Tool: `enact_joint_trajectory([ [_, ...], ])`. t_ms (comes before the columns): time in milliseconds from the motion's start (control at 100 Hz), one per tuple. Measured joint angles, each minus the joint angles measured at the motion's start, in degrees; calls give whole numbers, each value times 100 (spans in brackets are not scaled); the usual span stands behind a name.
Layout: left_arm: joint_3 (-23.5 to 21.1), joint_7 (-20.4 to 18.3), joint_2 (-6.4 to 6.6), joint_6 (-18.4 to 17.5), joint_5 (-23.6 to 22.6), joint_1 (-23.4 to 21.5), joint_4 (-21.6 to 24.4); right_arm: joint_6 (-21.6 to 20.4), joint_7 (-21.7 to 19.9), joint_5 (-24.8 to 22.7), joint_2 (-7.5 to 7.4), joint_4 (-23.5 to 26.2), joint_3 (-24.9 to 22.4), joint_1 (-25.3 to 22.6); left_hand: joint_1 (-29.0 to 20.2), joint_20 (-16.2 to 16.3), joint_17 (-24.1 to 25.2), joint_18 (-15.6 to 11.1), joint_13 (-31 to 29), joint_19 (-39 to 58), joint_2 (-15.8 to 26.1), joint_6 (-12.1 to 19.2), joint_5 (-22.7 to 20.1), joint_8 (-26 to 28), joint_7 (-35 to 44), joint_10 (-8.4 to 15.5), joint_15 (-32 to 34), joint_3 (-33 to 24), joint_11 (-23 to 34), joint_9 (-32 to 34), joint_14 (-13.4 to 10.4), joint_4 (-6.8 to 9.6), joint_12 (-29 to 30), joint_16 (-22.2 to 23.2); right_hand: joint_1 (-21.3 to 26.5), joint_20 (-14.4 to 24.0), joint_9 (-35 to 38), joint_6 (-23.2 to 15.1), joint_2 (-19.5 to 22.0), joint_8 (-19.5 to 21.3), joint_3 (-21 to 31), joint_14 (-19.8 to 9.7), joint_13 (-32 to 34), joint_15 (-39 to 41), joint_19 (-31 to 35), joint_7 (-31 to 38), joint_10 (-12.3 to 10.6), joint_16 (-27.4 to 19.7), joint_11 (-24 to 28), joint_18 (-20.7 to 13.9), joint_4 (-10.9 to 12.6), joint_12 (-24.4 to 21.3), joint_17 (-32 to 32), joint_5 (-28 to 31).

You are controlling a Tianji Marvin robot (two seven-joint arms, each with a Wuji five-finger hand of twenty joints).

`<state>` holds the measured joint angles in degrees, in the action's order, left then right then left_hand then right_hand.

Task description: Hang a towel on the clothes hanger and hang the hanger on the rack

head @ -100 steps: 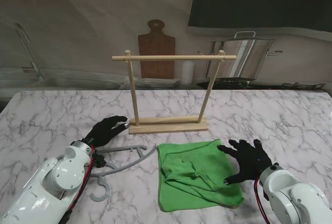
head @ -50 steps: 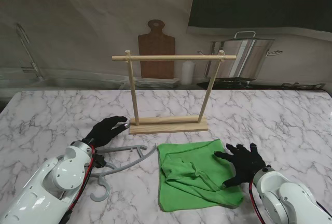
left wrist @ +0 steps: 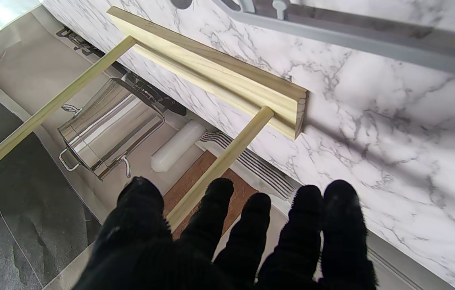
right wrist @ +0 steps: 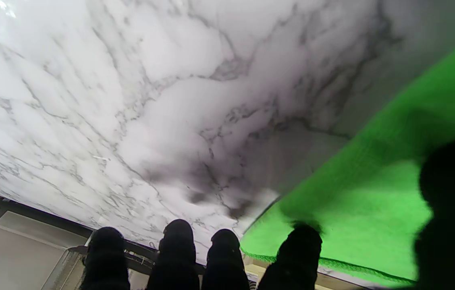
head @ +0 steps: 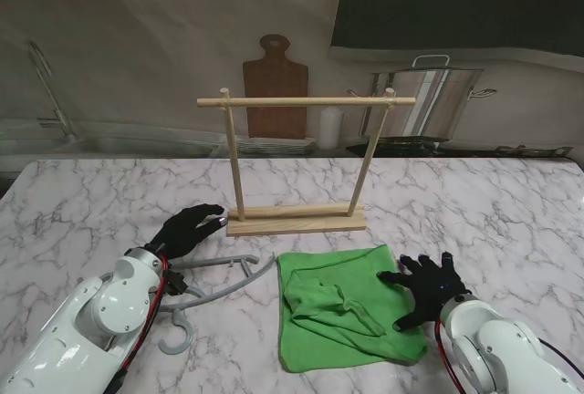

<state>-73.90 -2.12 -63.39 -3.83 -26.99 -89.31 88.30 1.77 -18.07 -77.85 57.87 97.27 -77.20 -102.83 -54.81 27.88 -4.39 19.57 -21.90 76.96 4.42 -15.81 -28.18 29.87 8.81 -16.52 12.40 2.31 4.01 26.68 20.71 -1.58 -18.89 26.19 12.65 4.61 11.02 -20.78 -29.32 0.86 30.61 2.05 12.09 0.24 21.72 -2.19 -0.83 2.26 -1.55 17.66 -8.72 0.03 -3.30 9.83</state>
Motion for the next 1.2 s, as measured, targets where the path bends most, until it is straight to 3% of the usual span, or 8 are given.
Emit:
enact_joint_trajectory([
  [90, 0, 0, 0, -1, 2, 2, -1, 49, -47, 30, -14, 0, 84, 65, 0, 0, 0, 0, 0, 0, 0, 0, 54, 0, -4, 0, -1, 0, 0, 0, 0, 0, 0, 0, 680, -182, 0, -139, 962, 512, -1160, -99, 0, 0, 24, 25, -94, -2, 0, -127, -10, 0, -17, 0],
  [300, 5, -1, 0, -1, 6, 5, -2, 126, -199, 218, -22, -4, 229, 201, 0, 0, 0, -1, 0, 0, 0, 0, 54, 0, -5, 0, -1, 0, 0, 0, 0, 0, 0, 0, 1866, -331, 14, -137, 1942, 1781, -2464, -261, 0, 0, 24, 417, -220, -3, 0, -299, 2, 0, -21, -170],
  [450, 8, -1, 0, -2, 8, 7, -5, 210, -47, 414, -23, -68, 310, 270, 1, 0, 0, -1, 0, 0, 0, 0, 54, 0, -5, 0, -2, 0, 0, 0, 0, 0, 0, 0, 2867, -351, 252, -135, 2477, 1658, -3210, -373, 14, -1, 10, 1266, -376, -3, 4, -410, 251, 0, 17, -46],
  [600, 21, -1, 0, -5, 16, 14, -10, 267, 439, 719, -14, -216, 385, 306, 15, 0, 1, -2, 0, 0, 0, 0, 54, 0, -5, 0, -2, 0, 0, 0, -1, 0, 0, -1, 3445, -353, 628, -135, 2516, 240, -3321, -492, 190, 0, -68, 3128, -563, -3, 15, -492, 320, 0, 144, 282],
  [760, 26, 0, 0, -16, 46, 20, -16, 250, 1001, 1030, 27, -347, 446, 350, 78, 0, 1, -3, 0, 0, 3, 0, 54, 0, -5, 0, -3, 0, -3, -58, 0, 0, 0, -1, 3699, -353, 1327, -549, 2507, 601, -3332, -540, 453, 1, -126, 4384, -641, -3, 109, -565, 322, 200, 330, 1760],
  [900, 27, 16, -3, -37, 65, 22, -25, 184, 1346, 1321, 79, -480, 481, 360, 80, 0, 2, -3, 0, 0, 4, 0, 54, 0, -5, 0, -6, 0, -3, -58, -1, 0, 0, -1, 3851, -303, 1423, -339, 2495, 1958, -3488, -560, 827, 22, -164, 4560, -635, 93, 2100, -603, 318, 1275, 508, 2268],
  [1020, 28, 19, -4, -47, 71, 25, -35, 43, 1766, 1469, 125, -637, 521, 362, 80, 0, 3, -4, 0, 0, 4, 0, 54, 0, -5, 0, -14, 0, -3, -58, -1, 0, 0, -1, 4115, -235, 2129, 438, 2498, 2918, -3545, -560, 1428, 616, -144, 4594, -620, 519, 3226, -604, 318, 1771, 621, 2555],
  [1200, 28, 43, -7, -57, 72, 25, -40, -59, 2130, 1579, 191, -768, 528, 354, 80, 0, 4, -4, 0, 0, 5, 0, 54, 0, -5, 0, -15, 0, -3, -58, -1, 0, 1, -1, 4324, -213, 3322, 1722, 2682, 3747, -3528, -246, 2508, 1731, 378, 5275, 18, 1300, 4314, -542, 323, 2589, 762, 3083],
])
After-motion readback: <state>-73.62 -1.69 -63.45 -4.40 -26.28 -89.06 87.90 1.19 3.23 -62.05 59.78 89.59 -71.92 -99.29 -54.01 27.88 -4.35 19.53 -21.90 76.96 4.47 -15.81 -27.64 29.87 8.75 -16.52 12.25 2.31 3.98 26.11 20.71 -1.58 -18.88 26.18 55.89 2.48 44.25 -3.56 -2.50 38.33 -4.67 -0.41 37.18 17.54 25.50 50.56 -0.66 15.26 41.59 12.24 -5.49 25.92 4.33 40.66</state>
